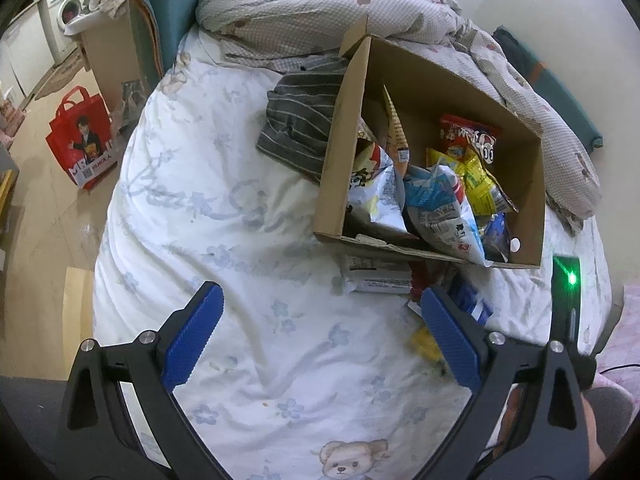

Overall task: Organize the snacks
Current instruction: 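Grasp the blue-white bag with the right tool, then lift the blue-white bag with the right tool while the left grasps a white candy bar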

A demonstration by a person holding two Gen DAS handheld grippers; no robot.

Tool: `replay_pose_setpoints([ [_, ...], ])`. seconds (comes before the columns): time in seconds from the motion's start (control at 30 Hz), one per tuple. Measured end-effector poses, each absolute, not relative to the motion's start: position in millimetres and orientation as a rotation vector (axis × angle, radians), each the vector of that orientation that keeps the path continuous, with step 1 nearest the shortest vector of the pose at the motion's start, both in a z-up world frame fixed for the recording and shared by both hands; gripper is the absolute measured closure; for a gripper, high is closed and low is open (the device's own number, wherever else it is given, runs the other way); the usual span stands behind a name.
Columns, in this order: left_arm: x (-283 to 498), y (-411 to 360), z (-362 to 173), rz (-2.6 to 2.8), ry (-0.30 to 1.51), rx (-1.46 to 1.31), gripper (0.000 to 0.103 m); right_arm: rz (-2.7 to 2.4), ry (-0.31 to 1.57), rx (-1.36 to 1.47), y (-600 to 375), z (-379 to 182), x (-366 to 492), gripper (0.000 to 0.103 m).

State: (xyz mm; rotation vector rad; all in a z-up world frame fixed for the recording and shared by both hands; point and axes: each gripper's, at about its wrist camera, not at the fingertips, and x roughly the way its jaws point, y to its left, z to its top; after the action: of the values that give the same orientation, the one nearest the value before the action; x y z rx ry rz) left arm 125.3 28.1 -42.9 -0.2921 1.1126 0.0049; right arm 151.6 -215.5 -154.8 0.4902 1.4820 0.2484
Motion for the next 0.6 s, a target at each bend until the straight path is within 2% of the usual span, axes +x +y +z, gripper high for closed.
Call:
replay_pose_setpoints([
  [0.13,125.2,26.8,-38.3,0.0,1.096,-0.294,0.005,0.432,1.558,0.489,-187.6,-150.5,128.9,0.062],
  [0.23,124.2,27.8,-35.3,0.006,1.085,-0.277,0.005,0.459,1.529,0.462,-175.3,-144.3,114.7,0.062],
  [0.33,122.8,33.4,-36.4,0.022,1.087,-0.283,0.005,0.447,1.514,0.463,-175.0,-143.2,114.3,0.058],
  [0.4,121.6,37.8,-36.8,0.031,1.088,-0.293,0.005,0.424,1.521,0.456,-177.5,-145.2,117.2,0.047],
  [0.6,119.0,50.9,-35.2,0.053,1.082,-0.332,0.005,0.371,1.495,0.48,-185.4,-140.3,115.6,0.047],
])
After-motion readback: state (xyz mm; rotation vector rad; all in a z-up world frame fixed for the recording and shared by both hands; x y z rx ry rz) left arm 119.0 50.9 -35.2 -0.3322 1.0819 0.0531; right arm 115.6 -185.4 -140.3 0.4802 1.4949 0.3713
